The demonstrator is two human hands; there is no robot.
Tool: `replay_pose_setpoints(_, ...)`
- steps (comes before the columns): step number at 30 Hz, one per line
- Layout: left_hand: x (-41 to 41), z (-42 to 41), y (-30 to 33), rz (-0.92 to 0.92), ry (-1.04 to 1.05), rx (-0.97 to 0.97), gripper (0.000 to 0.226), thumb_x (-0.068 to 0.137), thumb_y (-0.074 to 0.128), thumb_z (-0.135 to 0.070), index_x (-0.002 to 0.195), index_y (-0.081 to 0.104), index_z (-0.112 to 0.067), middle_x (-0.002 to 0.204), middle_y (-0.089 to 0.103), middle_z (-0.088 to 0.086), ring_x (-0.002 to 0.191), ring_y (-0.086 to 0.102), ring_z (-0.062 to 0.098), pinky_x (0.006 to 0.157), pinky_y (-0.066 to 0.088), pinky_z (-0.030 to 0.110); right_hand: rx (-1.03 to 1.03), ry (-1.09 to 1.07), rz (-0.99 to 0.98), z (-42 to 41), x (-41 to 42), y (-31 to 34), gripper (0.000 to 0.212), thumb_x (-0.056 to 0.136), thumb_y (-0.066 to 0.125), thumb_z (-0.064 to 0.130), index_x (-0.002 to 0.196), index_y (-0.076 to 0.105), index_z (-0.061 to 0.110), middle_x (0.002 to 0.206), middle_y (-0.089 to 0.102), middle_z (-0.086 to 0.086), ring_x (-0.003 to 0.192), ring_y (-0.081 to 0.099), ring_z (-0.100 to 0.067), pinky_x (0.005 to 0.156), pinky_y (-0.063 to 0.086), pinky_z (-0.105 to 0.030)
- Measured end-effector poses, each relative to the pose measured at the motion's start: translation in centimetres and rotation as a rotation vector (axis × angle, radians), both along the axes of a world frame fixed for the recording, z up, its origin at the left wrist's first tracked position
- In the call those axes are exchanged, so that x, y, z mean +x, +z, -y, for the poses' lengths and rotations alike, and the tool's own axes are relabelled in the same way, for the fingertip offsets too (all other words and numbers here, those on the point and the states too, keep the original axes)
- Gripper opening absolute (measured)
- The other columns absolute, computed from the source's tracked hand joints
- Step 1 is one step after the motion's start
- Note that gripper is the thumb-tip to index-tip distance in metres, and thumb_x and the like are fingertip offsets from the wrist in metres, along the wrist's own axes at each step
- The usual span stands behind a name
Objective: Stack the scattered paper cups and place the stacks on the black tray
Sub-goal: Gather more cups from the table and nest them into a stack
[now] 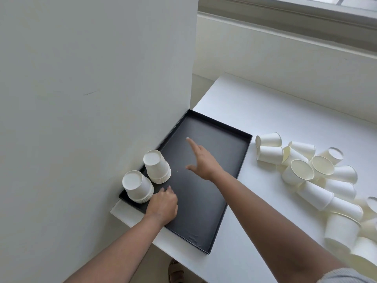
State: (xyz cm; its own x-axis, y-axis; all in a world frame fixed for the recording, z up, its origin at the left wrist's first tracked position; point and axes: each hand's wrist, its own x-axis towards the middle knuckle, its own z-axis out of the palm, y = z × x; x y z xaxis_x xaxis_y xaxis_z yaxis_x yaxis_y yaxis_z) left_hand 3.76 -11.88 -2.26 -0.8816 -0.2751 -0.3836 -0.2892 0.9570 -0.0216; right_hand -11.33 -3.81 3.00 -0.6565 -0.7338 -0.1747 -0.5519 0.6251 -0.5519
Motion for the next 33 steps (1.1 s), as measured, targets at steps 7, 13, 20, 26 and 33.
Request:
replay_pose_setpoints(7,-3.7,-1.5,0.5,-0.158,-0.074,0.063,0.049,0.092,0.037,-0.020,0.140,0.033,-0.009,0.153,0.029,0.004,0.142,0.025,0.021,0.106,0.040,0.035,-0.110,-0.339,-0.098,-8.4,-2.7,0.0,0.038,0.086,0.061,0.013,0.124,0.055,0.016,0.117,0.061,-0.010,0.108,0.059,-0.023,0.098,0.044,-0.033)
replay_pose_setpoints(13,-7.3,-4.4,0.1,-0.218,-0.222,0.169,0.051,0.092,0.037,-0.015,0.142,0.031,-0.014,0.155,0.026,-0.001,0.143,0.021,0.013,0.108,0.035,0.030,-0.168,-0.756,-0.162,-17.1,-3.5,0.5,0.021,0.084,0.058,0.007,0.102,0.069,0.013,0.104,0.069,-0.008,0.095,0.064,-0.020,0.083,0.044,-0.024)
replay_pose_setpoints(20,-10.0,-8.6,-0.3,-0.218,-0.408,0.230,0.043,0.093,0.037,-0.013,0.135,0.044,-0.014,0.153,0.031,0.000,0.139,0.031,0.015,0.105,0.036,0.030,0.352,-1.126,-0.195,-27.3,-2.9,0.4,0.045,0.082,0.055,0.012,0.127,0.049,0.016,0.126,0.050,-0.013,0.120,0.041,-0.035,0.094,0.042,-0.039)
replay_pose_setpoints(26,-11.3,-10.1,0.4,-0.277,-0.419,0.200,0.014,0.089,0.038,-0.010,0.094,0.051,-0.011,0.103,0.056,0.000,0.090,0.057,0.019,0.072,0.049,0.028,0.520,-1.137,-0.013,-32.3,-1.6,-1.0,0.053,0.085,0.052,0.013,0.135,0.035,0.015,0.137,0.041,-0.008,0.126,0.035,-0.031,0.095,0.040,-0.038)
replay_pose_setpoints(33,-13.0,-12.3,1.0,-0.376,-0.511,0.169,0.022,0.087,0.039,-0.011,0.104,0.051,-0.010,0.103,0.057,0.001,0.093,0.053,0.020,0.057,0.035,0.026,0.510,-1.093,-0.024,-33.0,-0.7,-1.9,0.042,0.091,0.050,0.012,0.132,0.041,0.015,0.132,0.042,-0.010,0.126,0.034,-0.030,0.096,0.041,-0.036)
